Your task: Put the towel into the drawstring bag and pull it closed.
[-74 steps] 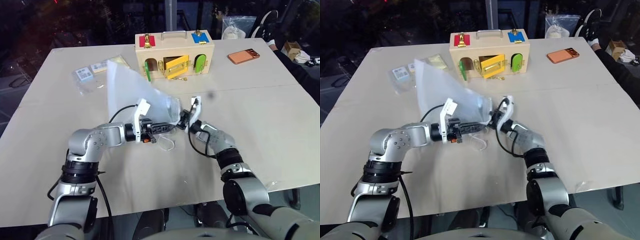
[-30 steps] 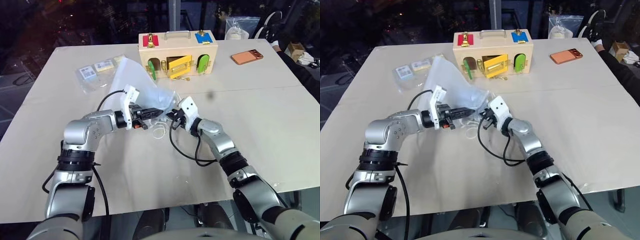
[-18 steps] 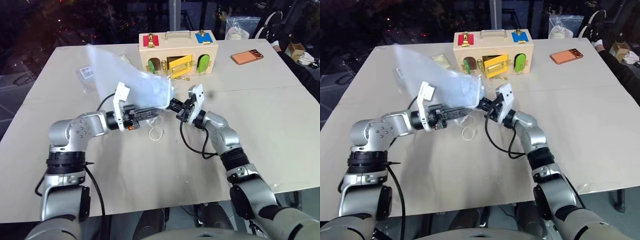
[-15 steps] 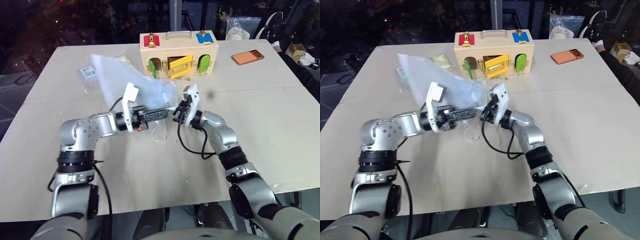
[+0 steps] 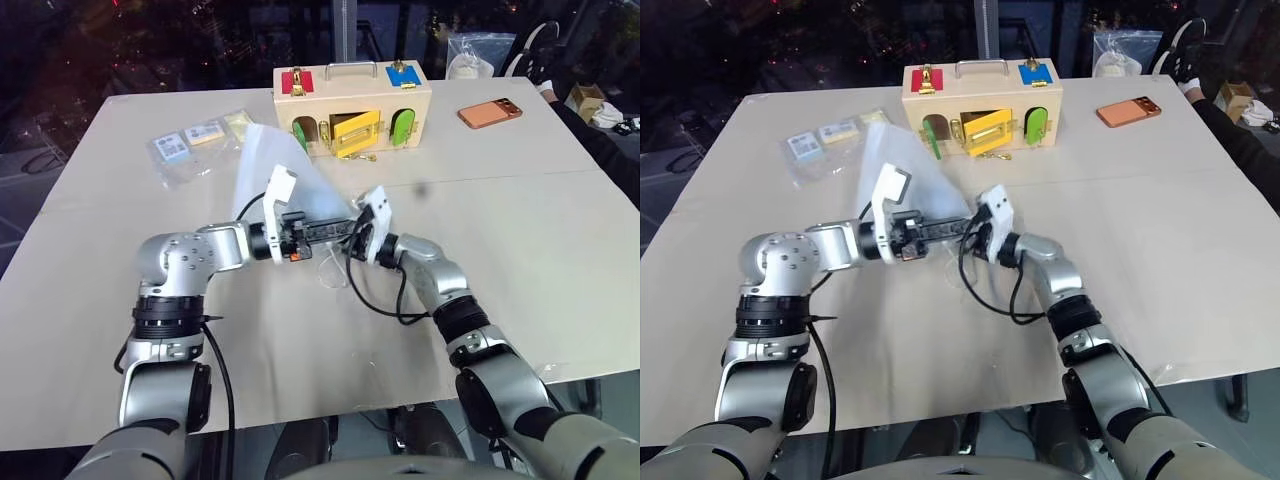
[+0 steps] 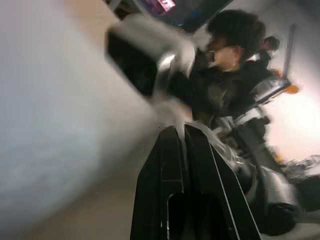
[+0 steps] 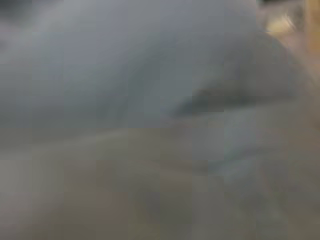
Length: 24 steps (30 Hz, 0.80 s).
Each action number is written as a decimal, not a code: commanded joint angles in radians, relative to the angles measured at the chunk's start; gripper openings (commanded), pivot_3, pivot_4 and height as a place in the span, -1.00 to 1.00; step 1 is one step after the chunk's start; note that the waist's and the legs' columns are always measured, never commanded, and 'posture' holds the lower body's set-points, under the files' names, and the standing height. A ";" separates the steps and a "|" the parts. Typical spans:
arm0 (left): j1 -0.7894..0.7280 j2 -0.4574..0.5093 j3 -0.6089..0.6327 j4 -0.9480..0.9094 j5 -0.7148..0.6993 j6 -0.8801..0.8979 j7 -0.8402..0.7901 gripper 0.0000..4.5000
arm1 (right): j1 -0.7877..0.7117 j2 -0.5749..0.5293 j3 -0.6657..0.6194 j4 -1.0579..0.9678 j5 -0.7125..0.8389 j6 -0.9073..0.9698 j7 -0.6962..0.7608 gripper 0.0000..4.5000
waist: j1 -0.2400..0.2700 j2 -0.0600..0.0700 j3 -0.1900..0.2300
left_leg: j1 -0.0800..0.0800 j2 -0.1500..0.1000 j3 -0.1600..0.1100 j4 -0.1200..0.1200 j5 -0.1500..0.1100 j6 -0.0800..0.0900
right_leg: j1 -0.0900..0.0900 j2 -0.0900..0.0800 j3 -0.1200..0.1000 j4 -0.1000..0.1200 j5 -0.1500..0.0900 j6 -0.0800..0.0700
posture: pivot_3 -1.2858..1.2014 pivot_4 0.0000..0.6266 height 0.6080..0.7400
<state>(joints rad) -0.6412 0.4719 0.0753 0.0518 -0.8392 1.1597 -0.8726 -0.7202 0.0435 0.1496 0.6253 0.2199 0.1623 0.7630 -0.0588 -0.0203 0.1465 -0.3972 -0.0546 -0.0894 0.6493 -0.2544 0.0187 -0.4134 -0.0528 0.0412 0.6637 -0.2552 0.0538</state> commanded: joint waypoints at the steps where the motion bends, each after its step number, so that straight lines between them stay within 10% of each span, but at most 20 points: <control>1: -0.026 0.045 -0.055 0.043 0.118 -0.169 -0.057 -1.00 | 0.012 -0.032 0.004 -0.047 -0.066 -0.028 -0.081 -0.99 | 0.000 0.000 0.000 | 0.000 0.000 0.000 0.000 0.000 0.000 | 0.000 0.000 0.000 0.000 0.000 0.000 | 0.03 -0.52 1.00; 7: -0.083 0.108 -0.103 0.202 0.254 -0.354 -0.163 -1.00 | 0.142 -0.150 0.048 -0.361 -0.087 0.108 -0.058 0.02 | 0.005 0.000 0.000 | 0.000 0.000 0.000 0.000 0.000 0.000 | 0.000 0.000 0.000 -0.001 0.000 0.000 | 0.03 -0.52 1.00; 13: -0.158 0.160 -0.129 0.345 0.336 -0.474 -0.314 -1.00 | 0.199 -0.245 0.004 -0.717 0.013 0.407 -0.081 0.02 | 0.010 0.000 0.000 | 0.000 0.000 0.000 0.000 0.000 0.000 | 0.000 0.000 0.000 0.000 0.000 0.000 | 0.03 -0.52 1.00; 24: -0.231 0.221 -0.105 0.389 0.397 -0.581 -0.438 -1.00 | 0.016 -0.282 0.116 -0.282 -0.286 0.068 -0.267 0.02 | 0.016 0.000 0.000 | -0.001 -0.002 0.000 0.000 0.000 0.000 | 0.000 0.001 -0.001 -0.001 0.000 0.000 | 0.03 -0.52 1.00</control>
<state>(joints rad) -0.8471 0.6789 -0.0496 0.4423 -0.4491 0.6002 -1.2977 -0.6753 -0.2473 0.2692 0.3496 -0.0641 0.2925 0.4935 -0.0430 -0.0204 0.1467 -0.3985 -0.0563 -0.0890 0.6491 -0.2544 0.0190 -0.4139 -0.0521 0.0410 0.6626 -0.2553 0.0540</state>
